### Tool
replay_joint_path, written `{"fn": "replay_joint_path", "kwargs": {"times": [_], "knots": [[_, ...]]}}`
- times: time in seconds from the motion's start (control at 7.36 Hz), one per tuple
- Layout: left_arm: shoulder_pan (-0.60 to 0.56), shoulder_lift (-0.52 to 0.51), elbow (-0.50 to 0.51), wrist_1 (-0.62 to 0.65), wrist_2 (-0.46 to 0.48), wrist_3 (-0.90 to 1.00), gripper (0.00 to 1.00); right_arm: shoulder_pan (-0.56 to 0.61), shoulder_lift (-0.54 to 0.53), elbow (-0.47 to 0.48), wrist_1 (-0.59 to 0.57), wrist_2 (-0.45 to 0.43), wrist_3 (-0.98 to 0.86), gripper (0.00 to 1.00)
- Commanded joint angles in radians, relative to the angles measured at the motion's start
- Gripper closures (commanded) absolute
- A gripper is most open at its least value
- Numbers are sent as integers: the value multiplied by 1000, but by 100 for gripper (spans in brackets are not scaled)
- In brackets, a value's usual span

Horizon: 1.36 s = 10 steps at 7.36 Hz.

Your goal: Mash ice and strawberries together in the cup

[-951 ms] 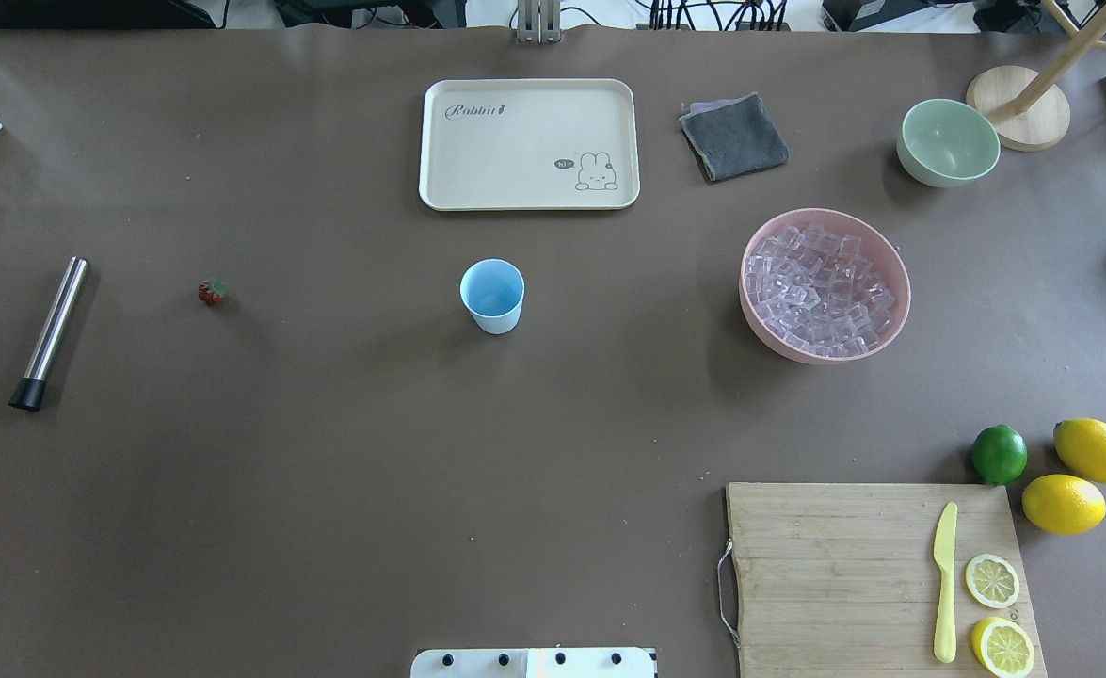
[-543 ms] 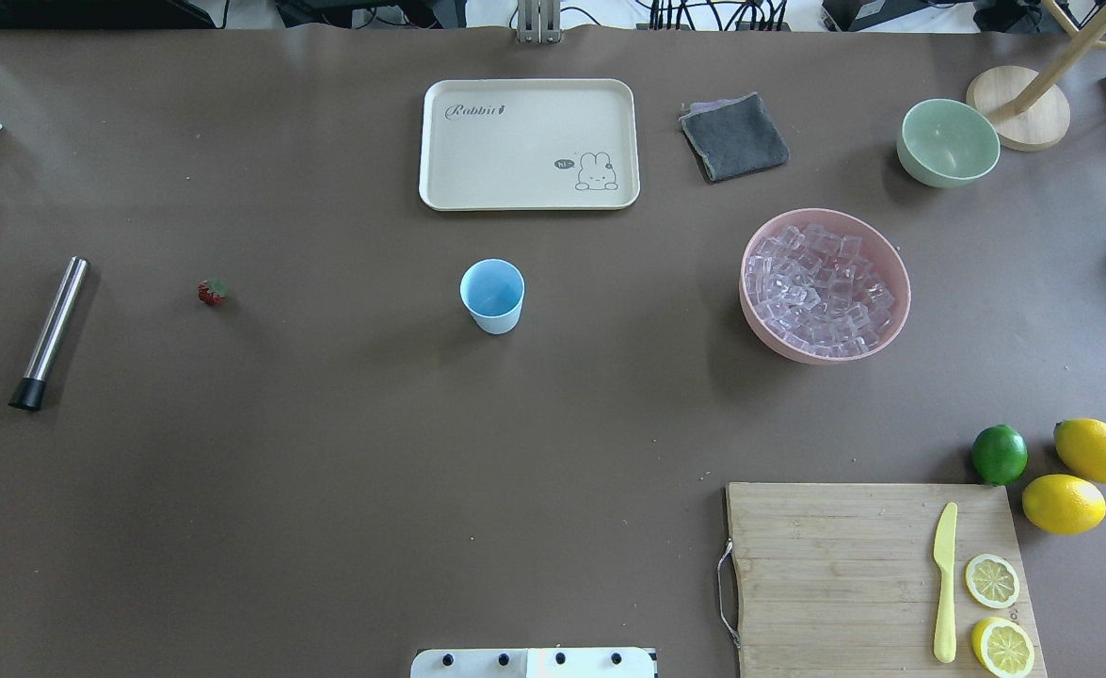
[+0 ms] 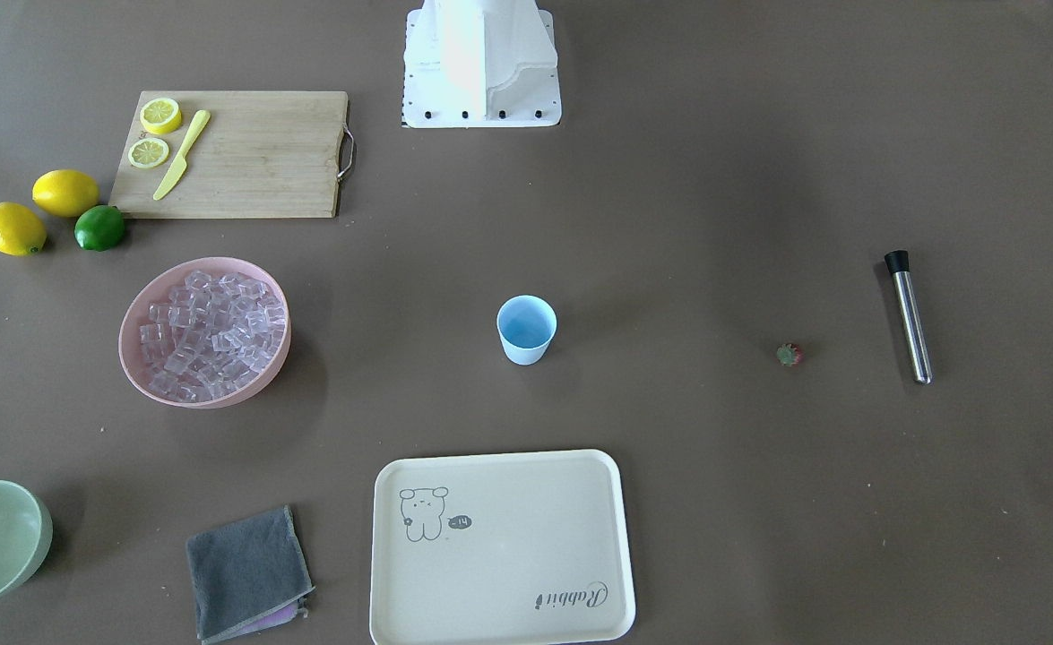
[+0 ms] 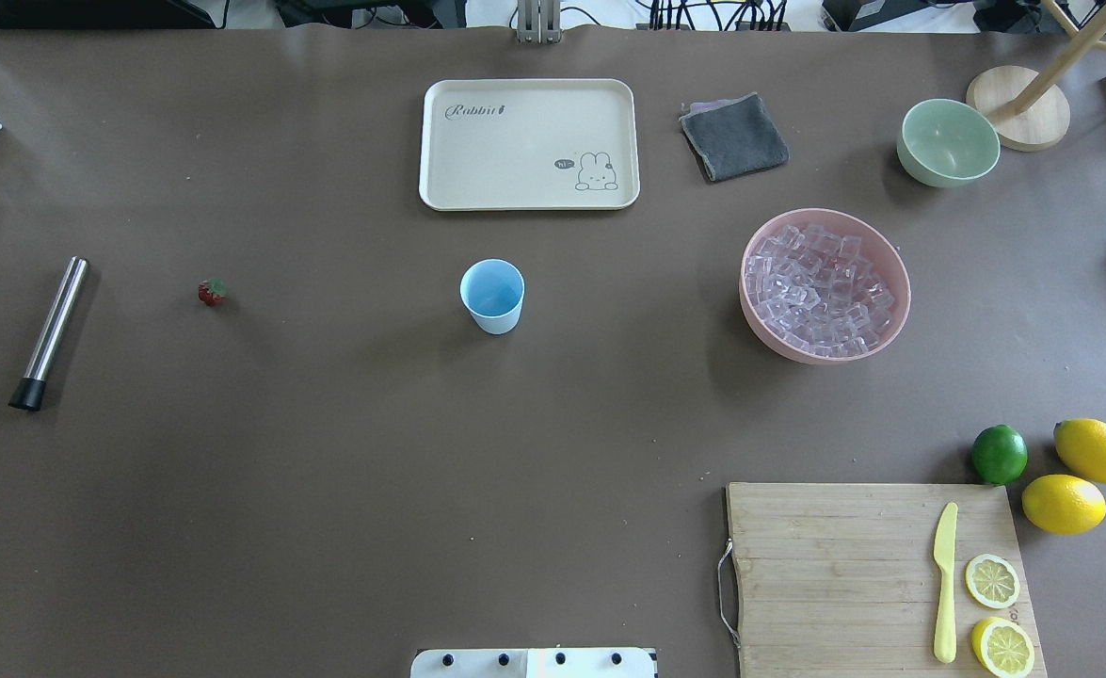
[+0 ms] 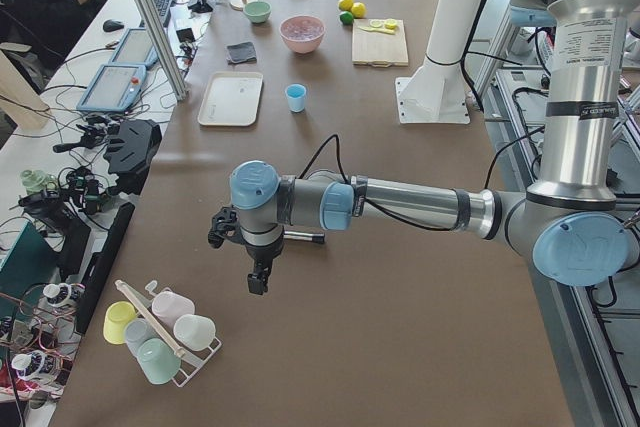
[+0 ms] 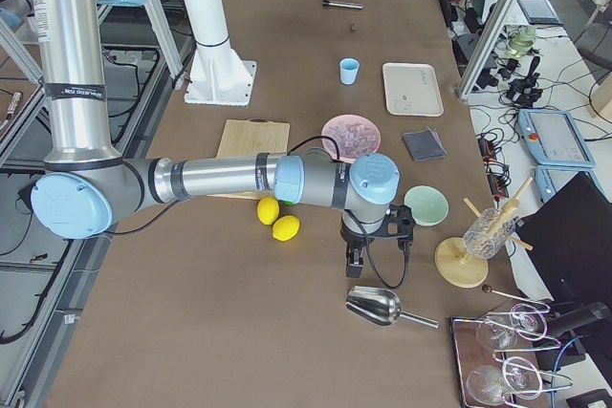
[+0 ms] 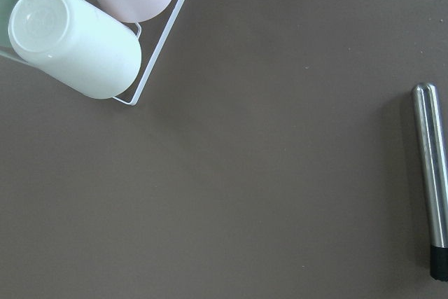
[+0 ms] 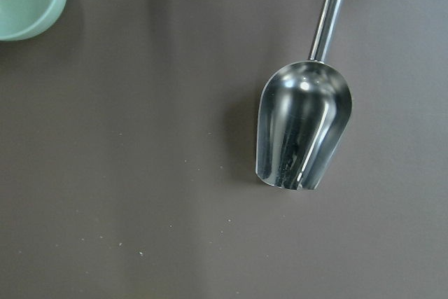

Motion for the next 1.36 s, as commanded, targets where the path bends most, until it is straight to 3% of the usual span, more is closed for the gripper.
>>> {"fn": "replay_joint_path", "kwargs": {"times": [0.0, 0.41, 0.95, 1.22], "knots": [[-1, 14, -4, -2, -3, 0, 2, -125, 17, 121, 33, 6, 47, 0], [-1, 16, -13, -2, 0, 1, 2, -253, 18, 151, 218, -1, 209, 0], [-2, 16, -13, -5, -3, 7, 2, -454, 122, 166, 233, -70, 427, 3], [-2, 16, -22, -6, -5, 7, 2, -575, 205, 166, 233, -139, 664, 5]]}}
